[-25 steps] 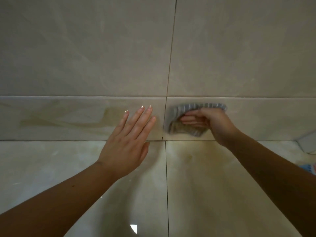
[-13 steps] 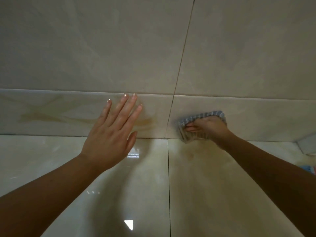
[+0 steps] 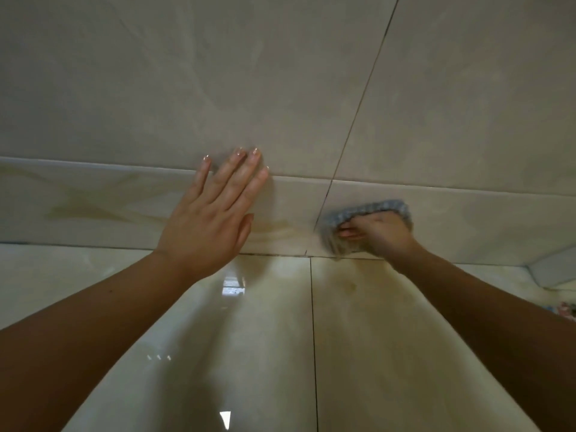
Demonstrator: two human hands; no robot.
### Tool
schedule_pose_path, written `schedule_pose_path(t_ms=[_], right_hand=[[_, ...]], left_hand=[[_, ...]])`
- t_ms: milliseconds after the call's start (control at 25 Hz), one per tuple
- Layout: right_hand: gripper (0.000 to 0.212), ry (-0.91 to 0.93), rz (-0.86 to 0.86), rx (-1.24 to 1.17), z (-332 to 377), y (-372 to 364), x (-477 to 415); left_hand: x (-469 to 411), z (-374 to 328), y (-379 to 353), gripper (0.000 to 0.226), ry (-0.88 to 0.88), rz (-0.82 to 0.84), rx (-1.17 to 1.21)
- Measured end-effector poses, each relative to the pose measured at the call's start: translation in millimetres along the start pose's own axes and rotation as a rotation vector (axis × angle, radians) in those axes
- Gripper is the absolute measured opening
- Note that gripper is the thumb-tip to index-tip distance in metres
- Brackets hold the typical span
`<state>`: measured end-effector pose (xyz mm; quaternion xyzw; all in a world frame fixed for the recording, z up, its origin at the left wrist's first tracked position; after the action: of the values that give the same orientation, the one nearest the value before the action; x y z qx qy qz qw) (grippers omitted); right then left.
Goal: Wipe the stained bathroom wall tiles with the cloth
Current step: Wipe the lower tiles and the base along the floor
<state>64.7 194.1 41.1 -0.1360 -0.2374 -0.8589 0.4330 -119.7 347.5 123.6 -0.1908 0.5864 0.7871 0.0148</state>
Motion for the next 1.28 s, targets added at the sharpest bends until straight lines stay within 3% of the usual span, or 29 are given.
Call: schedule_pose_path(t_ms=[80,160,320,520,600,680,840,960,1040,1080,1160,1240,1280], right_hand=[[0.022,0.18,-0.072,-0.151,40.5,22.2,17.7],[0.023,0.288,0.027,-0.15,76.9,1.4,16.5],[0.018,0.118,0.189,0.224,27.2,-67.7,-23.6],[0.029,-0.12,0.227,0.813,-51.1,-19.6,-33.2],[0.028,-0.22,0.069,0.695,-73.6,30.9,-26.7],[0.027,-0.114,-0.054,0.463,-65.0,46.1,-20.5],[0.023,0.17,0.182,0.346,-9.7,-47.4,-35.4],[0.029,0.12,0.418,0.4,-44.3,-87.1,-50.6],[0.034,0.013,0.453,0.396,-81.4,-62.9,-54.1],[0.034,-0.079,0.396,0.464,-95.1,-38.4,-53.9],[0.033,-0.181,0.243,0.856,-109.4,12.9,-57.3],[0.036,-0.2,0.251,1.202,-104.8,22.9,-55.2],[0.038,-0.16,0.258,1.209,-93.8,11.9,-53.6]], left_hand=[[-0.1,-0.1,1.9,0.068,0.004,-0.005,0.0],[-1.3,-1.9,3.2,0.068,0.014,-0.012,0.012],[0.1,-4.0,3.6,0.067,0.041,-0.012,0.018],[-2.8,-10.3,-1.1,0.069,0.103,-0.013,0.038],[-2.9,-12.7,-1.9,0.069,0.118,-0.015,0.037],[-3.3,-13.6,-1.7,0.068,0.121,-0.018,0.044],[-4.2,-17.2,-1.0,0.067,0.13,-0.024,0.093],[-4.0,-16.4,-1.2,0.068,0.13,-0.021,0.087],[-3.4,-14.1,0.2,0.067,0.132,-0.022,0.079],[-3.2,-13.5,1.3,0.067,0.134,-0.028,0.078],[-3.1,-14.4,1.8,0.067,0.133,-0.035,0.083],[-3.3,-15.0,1.1,0.068,0.127,-0.032,0.087],[-3.5,-15.3,1.2,0.068,0.125,-0.031,0.087]])
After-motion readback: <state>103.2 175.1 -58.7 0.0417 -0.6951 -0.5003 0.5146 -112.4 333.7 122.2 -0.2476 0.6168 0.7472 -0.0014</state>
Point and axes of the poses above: each hand's wrist, its own x-axis away from the middle knuckle, its own y-axis out of the back of the hand, z = x × y, the point moved 10 cm from there along -x, towards the middle knuckle, and after that the axes turned 9 degrees about z, right-handed, at the moved point
